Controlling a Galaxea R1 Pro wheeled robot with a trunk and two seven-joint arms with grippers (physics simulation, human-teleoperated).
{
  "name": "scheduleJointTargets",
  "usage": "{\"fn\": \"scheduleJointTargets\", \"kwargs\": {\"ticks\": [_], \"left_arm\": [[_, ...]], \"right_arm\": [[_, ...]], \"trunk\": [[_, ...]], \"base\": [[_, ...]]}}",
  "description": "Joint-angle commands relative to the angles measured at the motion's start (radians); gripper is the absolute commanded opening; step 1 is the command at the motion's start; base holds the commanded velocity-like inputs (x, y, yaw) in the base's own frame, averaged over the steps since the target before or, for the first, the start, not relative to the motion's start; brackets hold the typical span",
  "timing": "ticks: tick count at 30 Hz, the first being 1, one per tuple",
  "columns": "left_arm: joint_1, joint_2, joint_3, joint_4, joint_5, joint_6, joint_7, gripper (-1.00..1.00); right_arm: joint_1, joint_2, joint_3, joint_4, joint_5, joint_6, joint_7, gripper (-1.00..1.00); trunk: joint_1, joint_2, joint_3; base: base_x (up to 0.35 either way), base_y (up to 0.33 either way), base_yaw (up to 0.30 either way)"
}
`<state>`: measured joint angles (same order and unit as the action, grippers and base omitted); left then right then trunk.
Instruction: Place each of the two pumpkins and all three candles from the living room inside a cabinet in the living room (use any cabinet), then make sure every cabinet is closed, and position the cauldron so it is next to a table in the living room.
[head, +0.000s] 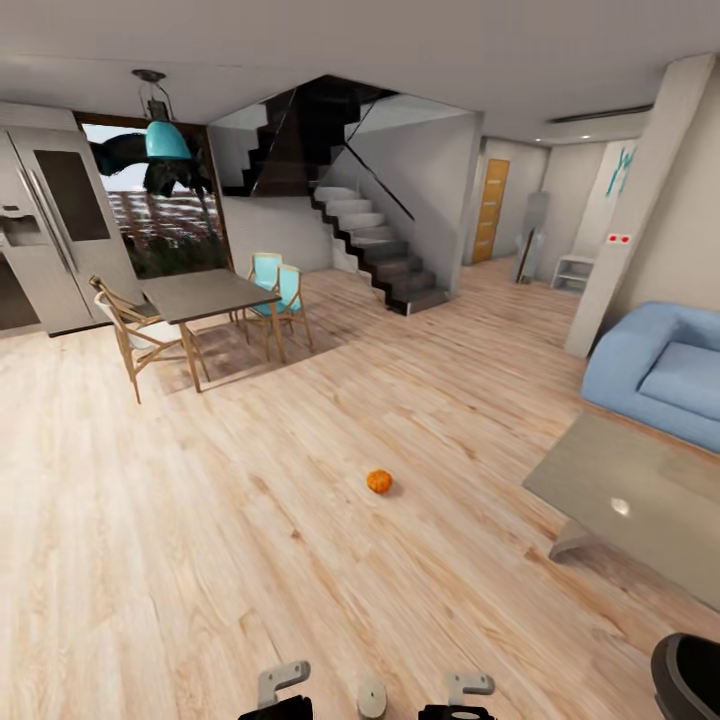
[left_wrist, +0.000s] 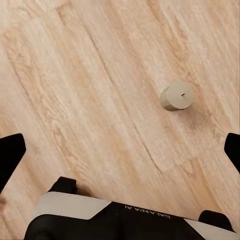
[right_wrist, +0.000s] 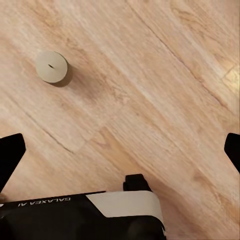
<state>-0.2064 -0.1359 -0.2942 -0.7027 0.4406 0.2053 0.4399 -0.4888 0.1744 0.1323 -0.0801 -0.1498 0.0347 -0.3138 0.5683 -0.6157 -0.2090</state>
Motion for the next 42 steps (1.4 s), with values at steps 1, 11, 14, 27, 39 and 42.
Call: {"fn": "scheduleJointTargets", "kwargs": {"ticks": [1, 11, 14, 27, 39, 42], "left_arm": [[-0.001, 0.001, -0.005, -0.002, 0.007, 0.003, 0.008, 1.0], [-0.001, 0.001, -0.005, -0.001, 0.007, 0.003, 0.008, 1.0], [-0.001, 0.001, -0.005, -0.001, 0.007, 0.003, 0.008, 1.0], [-0.001, 0.001, -0.005, -0.001, 0.007, 0.003, 0.008, 1.0], [-0.001, 0.001, -0.006, 0.011, 0.007, 0.003, 0.008, 1.0], [-0.001, 0.002, -0.006, 0.012, 0.007, 0.003, 0.008, 1.0]], "right_arm": [[-0.001, 0.0, 0.009, -0.001, -0.01, 0.004, -0.005, 1.0], [-0.001, 0.0, 0.009, -0.001, -0.01, 0.004, -0.006, 1.0], [-0.001, 0.0, 0.009, -0.001, -0.01, 0.004, -0.006, 1.0], [-0.001, 0.0, 0.009, 0.004, -0.01, 0.004, -0.005, 1.0], [-0.001, 0.0, 0.009, 0.021, -0.008, 0.002, -0.005, 1.0], [-0.001, 0.0, 0.009, 0.022, -0.008, 0.002, -0.005, 1.0]], "trunk": [[0.001, -0.001, -0.002], [0.001, -0.001, -0.002], [0.001, -0.001, -0.002], [0.001, -0.001, -0.002], [0.001, -0.001, -0.002], [0.001, -0.001, -0.002]], "base": [[0.146, 0.277, 0.001], [0.144, 0.248, 0.033], [0.065, 0.078, 0.202], [0.008, 0.01, 0.272], [0.0, 0.0, 0.288], [0.0, 0.0, 0.289]]}}
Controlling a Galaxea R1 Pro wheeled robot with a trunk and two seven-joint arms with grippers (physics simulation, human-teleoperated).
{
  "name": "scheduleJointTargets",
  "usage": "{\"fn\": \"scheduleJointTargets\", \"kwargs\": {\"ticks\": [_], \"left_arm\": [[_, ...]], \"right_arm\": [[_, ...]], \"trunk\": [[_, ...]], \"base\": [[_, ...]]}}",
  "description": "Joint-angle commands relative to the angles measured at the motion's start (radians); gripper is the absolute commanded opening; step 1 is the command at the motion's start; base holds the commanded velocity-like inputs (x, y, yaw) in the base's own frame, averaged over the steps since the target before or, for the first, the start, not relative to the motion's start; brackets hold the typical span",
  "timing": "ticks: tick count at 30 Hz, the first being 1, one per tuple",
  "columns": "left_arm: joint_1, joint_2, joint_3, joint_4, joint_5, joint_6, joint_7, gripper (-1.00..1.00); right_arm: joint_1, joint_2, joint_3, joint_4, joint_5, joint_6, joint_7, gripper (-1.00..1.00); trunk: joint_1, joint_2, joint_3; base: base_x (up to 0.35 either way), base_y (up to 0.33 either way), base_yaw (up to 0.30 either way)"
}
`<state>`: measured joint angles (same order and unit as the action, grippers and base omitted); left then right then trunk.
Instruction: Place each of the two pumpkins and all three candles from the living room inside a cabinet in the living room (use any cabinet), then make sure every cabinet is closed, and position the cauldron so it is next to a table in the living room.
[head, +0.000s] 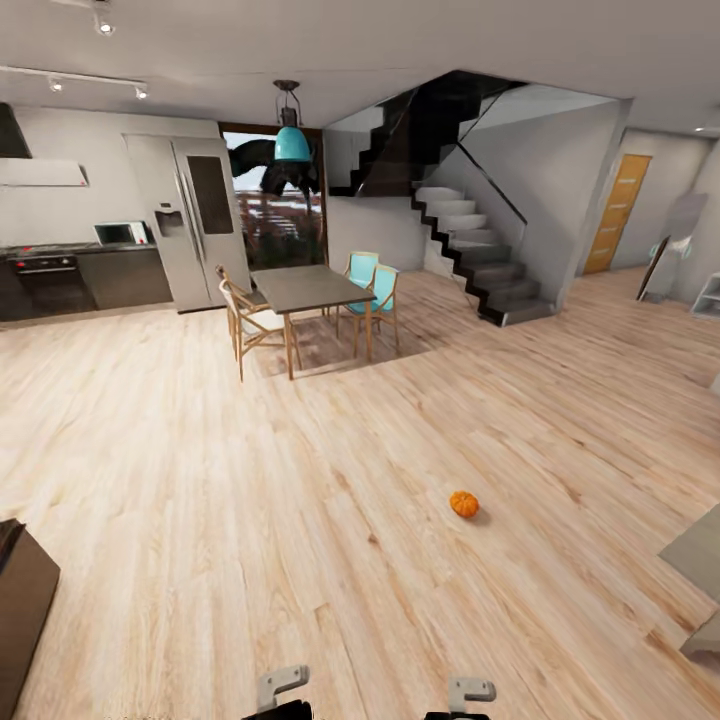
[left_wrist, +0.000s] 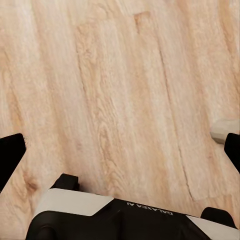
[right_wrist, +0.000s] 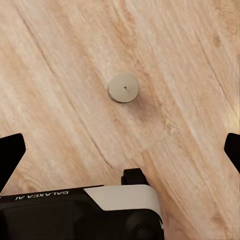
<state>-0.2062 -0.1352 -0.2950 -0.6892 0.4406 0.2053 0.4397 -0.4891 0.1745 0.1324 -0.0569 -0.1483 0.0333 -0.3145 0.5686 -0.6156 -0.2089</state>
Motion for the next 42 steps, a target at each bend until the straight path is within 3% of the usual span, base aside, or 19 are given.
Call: {"fn": "scheduleJointTargets", "kwargs": {"ticks": [1, 42], "left_arm": [[-0.001, 0.001, -0.005, -0.001, 0.007, 0.003, 0.008, 1.0], [-0.001, 0.0, -0.004, -0.001, 0.006, -0.031, 0.008, 1.0]], "right_arm": [[0.0, 0.0, 0.009, -0.002, -0.01, 0.004, -0.005, 1.0], [0.0, 0.0, 0.009, -0.002, -0.01, 0.004, -0.005, 1.0]], "trunk": [[0.0, -0.001, -0.002], [0.0, -0.001, -0.02]], "base": [[0.0, 0.0, 0.289], [0.0, -0.028, 0.282]]}}
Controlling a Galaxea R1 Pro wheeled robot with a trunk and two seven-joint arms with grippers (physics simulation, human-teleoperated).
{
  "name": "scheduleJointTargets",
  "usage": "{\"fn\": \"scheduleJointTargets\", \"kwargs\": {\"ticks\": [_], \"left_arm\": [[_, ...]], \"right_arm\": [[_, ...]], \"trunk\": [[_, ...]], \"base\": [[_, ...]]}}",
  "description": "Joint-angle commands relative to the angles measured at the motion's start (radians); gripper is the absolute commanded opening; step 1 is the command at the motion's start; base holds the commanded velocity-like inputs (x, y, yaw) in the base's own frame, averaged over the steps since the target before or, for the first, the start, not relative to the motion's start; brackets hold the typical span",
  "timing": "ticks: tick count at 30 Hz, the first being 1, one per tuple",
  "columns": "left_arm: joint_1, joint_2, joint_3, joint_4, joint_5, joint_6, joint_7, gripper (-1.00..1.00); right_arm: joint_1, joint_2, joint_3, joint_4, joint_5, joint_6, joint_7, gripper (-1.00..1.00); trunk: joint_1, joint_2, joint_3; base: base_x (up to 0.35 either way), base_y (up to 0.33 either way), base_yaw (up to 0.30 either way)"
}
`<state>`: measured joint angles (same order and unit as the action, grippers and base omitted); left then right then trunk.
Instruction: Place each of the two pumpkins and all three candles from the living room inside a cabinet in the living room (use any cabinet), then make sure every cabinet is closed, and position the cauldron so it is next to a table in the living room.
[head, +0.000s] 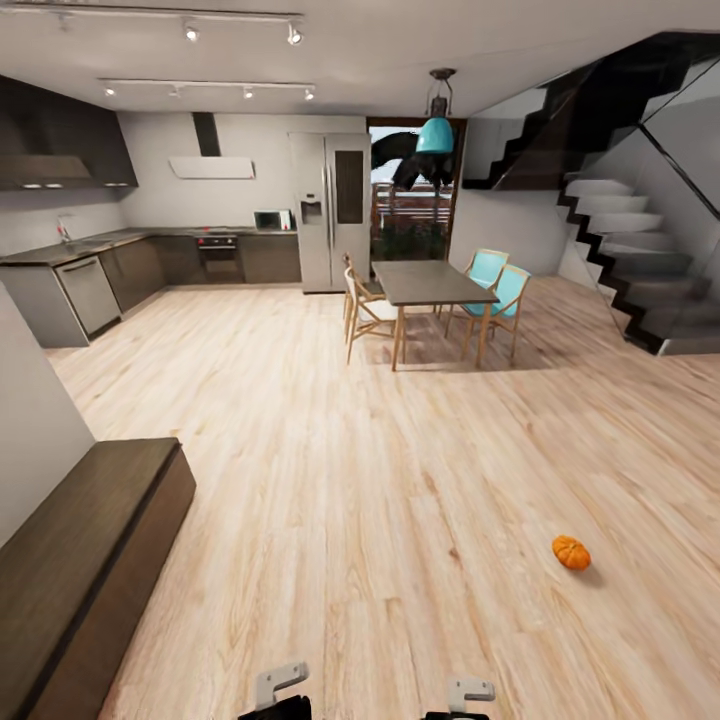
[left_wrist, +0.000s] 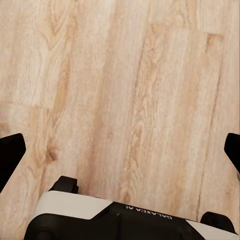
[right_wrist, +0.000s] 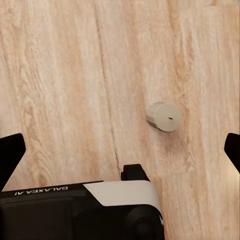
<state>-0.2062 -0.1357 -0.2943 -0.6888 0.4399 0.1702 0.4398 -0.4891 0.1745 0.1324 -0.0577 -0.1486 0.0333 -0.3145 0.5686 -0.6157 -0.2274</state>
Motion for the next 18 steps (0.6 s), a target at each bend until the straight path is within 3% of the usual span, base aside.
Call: {"fn": "scheduleJointTargets", "kwargs": {"ticks": [1, 6, 12, 18], "left_arm": [[-0.001, 0.001, -0.005, -0.002, 0.007, 0.003, 0.008, 1.0], [-0.001, 0.001, -0.005, -0.002, 0.007, 0.003, 0.008, 1.0], [-0.001, 0.001, -0.005, -0.002, 0.007, 0.003, 0.008, 1.0], [-0.001, 0.001, -0.005, -0.002, 0.007, 0.002, 0.008, 1.0]], "right_arm": [[0.0, 0.0, 0.009, -0.001, -0.01, 0.004, -0.005, 1.0], [0.0, 0.0, 0.009, -0.001, -0.01, 0.004, -0.005, 1.0], [0.0, 0.0, 0.009, -0.002, -0.01, 0.004, -0.005, 1.0], [0.0, 0.0, 0.009, -0.002, -0.01, 0.004, -0.005, 1.0]], "trunk": [[0.0, -0.001, -0.002], [0.0, -0.001, -0.006], [0.0, -0.001, -0.007], [0.0, -0.001, -0.007]], "base": [[0.03, 0.035, 0.259], [0.069, 0.172, 0.232], [0.157, 0.269, 0.024], [0.25, 0.096, 0.002]]}}
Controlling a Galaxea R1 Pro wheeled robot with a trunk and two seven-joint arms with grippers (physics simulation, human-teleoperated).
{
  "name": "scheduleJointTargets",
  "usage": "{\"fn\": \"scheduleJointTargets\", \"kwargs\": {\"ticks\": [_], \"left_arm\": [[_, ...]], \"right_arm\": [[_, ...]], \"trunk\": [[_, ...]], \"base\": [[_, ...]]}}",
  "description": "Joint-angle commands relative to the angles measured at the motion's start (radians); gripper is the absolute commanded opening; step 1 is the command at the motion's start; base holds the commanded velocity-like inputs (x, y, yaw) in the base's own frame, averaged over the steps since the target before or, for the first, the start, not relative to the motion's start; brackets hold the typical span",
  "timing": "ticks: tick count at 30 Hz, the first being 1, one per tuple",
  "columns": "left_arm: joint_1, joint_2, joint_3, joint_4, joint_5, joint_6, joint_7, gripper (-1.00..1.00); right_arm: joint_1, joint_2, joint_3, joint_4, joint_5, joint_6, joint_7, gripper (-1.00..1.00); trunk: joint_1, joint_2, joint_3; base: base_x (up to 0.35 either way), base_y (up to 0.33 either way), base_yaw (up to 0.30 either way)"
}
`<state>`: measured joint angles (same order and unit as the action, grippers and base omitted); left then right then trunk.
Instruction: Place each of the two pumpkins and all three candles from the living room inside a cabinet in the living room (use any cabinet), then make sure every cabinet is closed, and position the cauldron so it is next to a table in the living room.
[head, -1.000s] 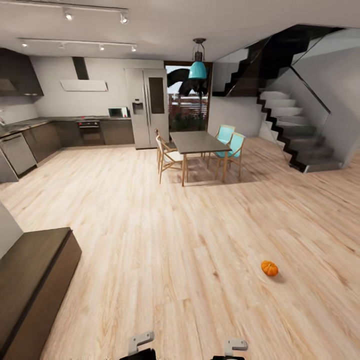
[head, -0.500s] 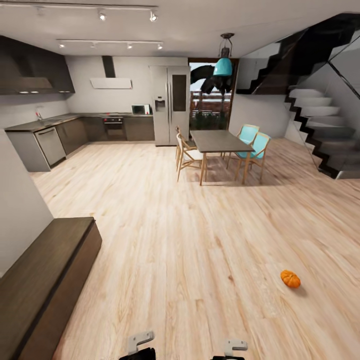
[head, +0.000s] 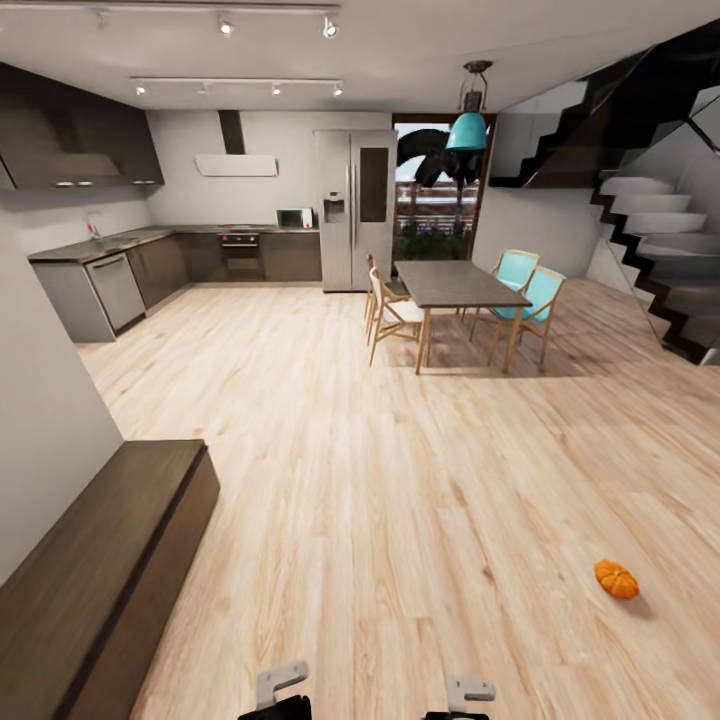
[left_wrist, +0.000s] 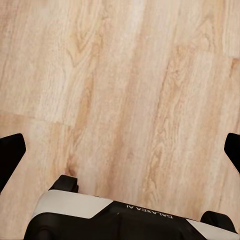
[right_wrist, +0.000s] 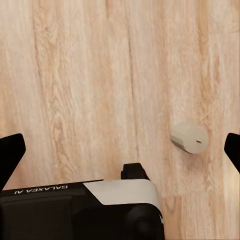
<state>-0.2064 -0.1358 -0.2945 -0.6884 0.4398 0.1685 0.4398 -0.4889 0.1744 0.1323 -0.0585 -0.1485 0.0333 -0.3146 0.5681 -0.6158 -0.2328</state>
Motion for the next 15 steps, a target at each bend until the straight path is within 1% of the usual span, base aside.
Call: {"fn": "scheduleJointTargets", "kwargs": {"ticks": [1, 15], "left_arm": [[-0.001, 0.001, -0.005, -0.002, 0.007, 0.004, 0.008, 1.0], [-0.001, 0.001, -0.005, -0.002, 0.007, 0.003, 0.008, 1.0]], "right_arm": [[0.0, 0.0, 0.009, -0.001, -0.01, 0.004, -0.005, 1.0], [0.0, 0.0, 0.009, -0.001, -0.01, 0.004, -0.005, 1.0]], "trunk": [[0.001, -0.001, -0.002], [0.001, -0.001, -0.002]], "base": [[0.284, 0.024, 0.0], [0.326, 0.002, 0.0]]}}
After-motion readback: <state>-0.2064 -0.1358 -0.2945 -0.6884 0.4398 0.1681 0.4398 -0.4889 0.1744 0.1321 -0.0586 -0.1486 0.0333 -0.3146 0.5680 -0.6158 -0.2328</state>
